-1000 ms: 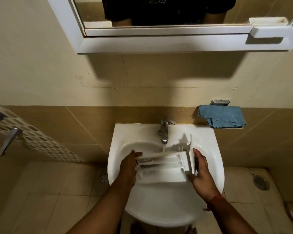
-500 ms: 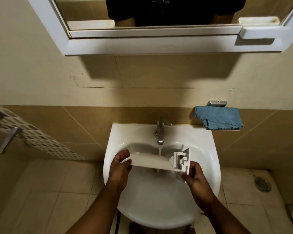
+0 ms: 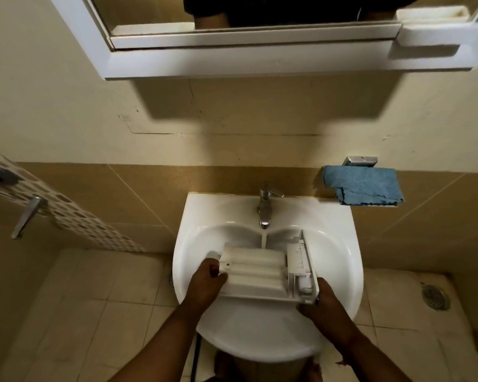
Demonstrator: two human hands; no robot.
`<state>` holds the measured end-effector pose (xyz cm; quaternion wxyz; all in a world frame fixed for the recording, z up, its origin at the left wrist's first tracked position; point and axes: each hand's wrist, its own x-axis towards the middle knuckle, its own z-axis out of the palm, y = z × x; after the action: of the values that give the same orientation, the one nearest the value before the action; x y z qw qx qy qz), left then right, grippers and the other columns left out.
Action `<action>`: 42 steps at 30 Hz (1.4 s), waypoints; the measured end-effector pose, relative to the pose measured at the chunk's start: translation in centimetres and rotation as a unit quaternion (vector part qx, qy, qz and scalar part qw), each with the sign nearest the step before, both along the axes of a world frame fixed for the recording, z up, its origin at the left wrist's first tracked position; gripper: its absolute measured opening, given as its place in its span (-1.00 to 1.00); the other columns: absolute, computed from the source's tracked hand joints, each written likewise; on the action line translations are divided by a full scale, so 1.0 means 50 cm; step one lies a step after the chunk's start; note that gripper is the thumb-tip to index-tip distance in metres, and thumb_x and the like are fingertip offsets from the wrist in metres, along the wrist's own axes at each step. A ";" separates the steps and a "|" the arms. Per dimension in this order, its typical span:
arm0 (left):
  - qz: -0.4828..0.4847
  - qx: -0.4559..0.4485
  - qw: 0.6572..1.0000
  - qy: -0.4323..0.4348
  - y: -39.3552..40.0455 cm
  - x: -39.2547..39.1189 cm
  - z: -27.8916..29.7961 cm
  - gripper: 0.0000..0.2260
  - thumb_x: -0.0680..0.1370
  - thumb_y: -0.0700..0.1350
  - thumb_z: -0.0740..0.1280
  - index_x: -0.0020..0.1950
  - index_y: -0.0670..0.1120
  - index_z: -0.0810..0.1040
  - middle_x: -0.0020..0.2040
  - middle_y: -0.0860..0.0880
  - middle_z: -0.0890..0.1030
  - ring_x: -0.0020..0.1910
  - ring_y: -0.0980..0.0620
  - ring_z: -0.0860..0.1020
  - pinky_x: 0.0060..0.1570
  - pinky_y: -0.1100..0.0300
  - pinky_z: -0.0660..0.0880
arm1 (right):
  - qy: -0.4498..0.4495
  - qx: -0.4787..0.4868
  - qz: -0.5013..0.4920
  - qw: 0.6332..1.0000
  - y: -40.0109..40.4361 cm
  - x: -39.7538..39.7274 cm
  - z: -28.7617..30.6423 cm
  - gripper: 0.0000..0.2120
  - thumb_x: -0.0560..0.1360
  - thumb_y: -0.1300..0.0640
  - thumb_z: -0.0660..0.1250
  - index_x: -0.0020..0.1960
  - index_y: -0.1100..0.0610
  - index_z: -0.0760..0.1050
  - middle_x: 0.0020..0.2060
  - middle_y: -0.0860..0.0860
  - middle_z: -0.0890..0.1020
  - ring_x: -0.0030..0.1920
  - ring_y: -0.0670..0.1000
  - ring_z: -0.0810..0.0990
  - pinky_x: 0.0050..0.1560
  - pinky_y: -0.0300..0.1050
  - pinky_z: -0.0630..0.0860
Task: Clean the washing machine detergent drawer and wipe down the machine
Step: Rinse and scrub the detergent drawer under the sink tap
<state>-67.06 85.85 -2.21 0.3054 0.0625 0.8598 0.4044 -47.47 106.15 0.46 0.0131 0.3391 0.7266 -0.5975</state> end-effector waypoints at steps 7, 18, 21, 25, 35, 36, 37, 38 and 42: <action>-0.016 -0.015 0.999 -0.025 0.026 0.010 -0.021 -0.76 0.50 -0.29 0.39 0.08 -0.07 0.44 0.06 -0.07 0.58 0.05 -0.07 0.56 0.03 0.13 0.47 | -0.052 -0.135 -0.058 0.988 0.030 -0.030 0.012 -0.49 0.34 -0.03 0.45 0.27 0.02 0.51 0.07 -0.04 0.68 0.11 0.02 0.63 0.24 0.07 0.51; -0.009 -0.027 0.991 -0.134 0.017 -0.022 -0.048 -0.35 0.50 -0.16 0.44 0.50 -0.12 0.19 0.34 -0.16 0.45 0.19 -0.06 0.46 0.14 0.13 0.41 | 0.054 -0.196 -0.226 0.953 -0.029 -0.259 0.001 -0.63 0.58 0.39 0.11 -0.30 0.08 0.45 -0.39 -0.02 0.53 -0.36 -0.08 0.52 -0.31 -0.27 0.53; -0.002 0.012 0.983 -0.180 0.017 -0.035 -0.060 -0.27 0.51 -0.05 0.45 0.55 -0.08 0.12 0.32 -0.11 0.49 0.18 -0.07 0.50 0.16 0.10 0.44 | 0.042 -0.415 -0.370 0.830 -0.017 -0.337 -0.047 -0.78 0.58 0.38 0.04 -0.15 0.24 0.40 -0.27 0.17 0.47 -0.24 0.10 0.52 -0.37 -0.08 0.65; 0.037 0.035 0.979 -0.196 0.036 -0.057 -0.084 -0.36 0.53 0.06 0.41 0.52 0.03 0.19 0.19 -0.03 0.51 0.03 0.00 0.53 -0.05 0.12 0.53 | 0.112 -0.331 -0.291 0.890 -0.042 -0.376 -0.082 -0.86 0.48 0.34 0.05 -0.12 0.26 0.38 -0.32 0.16 0.43 -0.35 0.09 0.45 -0.34 -0.02 0.61; 0.048 0.065 0.973 -0.215 0.047 -0.082 -0.110 -0.65 0.56 -0.10 0.37 0.32 0.08 0.41 0.12 -0.06 0.62 -0.08 0.02 0.60 -0.33 0.21 0.49 | 0.020 0.526 0.224 0.820 -0.117 -0.256 -0.168 -0.54 0.56 0.04 0.13 0.44 0.07 0.37 0.38 0.06 0.49 0.38 0.14 0.42 0.41 0.14 0.31; 0.049 0.072 0.973 -0.214 0.047 -0.084 -0.117 -0.57 0.53 -0.09 0.40 0.38 0.07 0.41 0.15 -0.06 0.61 -0.03 -0.01 0.61 -0.29 0.18 0.53 | -0.047 0.557 0.211 0.802 -0.101 -0.243 -0.162 -0.50 0.56 -0.04 0.11 0.45 0.11 0.36 0.36 0.09 0.50 0.38 0.16 0.43 0.39 0.20 0.31; 0.049 0.074 0.972 -0.217 0.047 -0.083 -0.120 -0.52 0.53 -0.08 0.42 0.42 0.07 0.39 0.15 -0.06 0.61 0.00 -0.02 0.61 -0.28 0.18 0.53 | -0.119 0.551 0.194 0.803 -0.095 -0.239 -0.148 -0.46 0.55 -0.10 0.08 0.43 0.15 0.38 0.32 0.13 0.53 0.37 0.19 0.44 0.36 0.24 0.32; 0.048 0.078 0.971 -0.219 0.049 -0.082 -0.118 -0.50 0.53 -0.09 0.41 0.45 0.06 0.37 0.15 -0.05 0.60 0.00 -0.02 0.61 -0.30 0.20 0.50 | -0.166 0.553 0.172 0.798 -0.102 -0.244 -0.144 -0.44 0.54 -0.12 0.07 0.39 0.18 0.42 0.28 0.17 0.55 0.35 0.23 0.45 0.33 0.27 0.32; 0.042 0.081 0.972 -0.216 0.053 -0.083 -0.116 -0.44 0.55 -0.11 0.39 0.51 0.10 0.31 0.21 -0.07 0.58 -0.07 0.03 0.58 -0.36 0.25 0.44 | -0.155 0.525 0.218 0.808 -0.159 -0.322 -0.135 -0.47 0.45 -0.04 0.04 0.28 0.15 0.52 0.16 0.13 0.60 0.23 0.24 0.55 0.23 0.39 0.35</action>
<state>-71.22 88.51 -8.02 0.4604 -0.0380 0.7397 0.4893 -63.55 98.22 -6.28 0.0755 0.2157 0.9724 -0.0460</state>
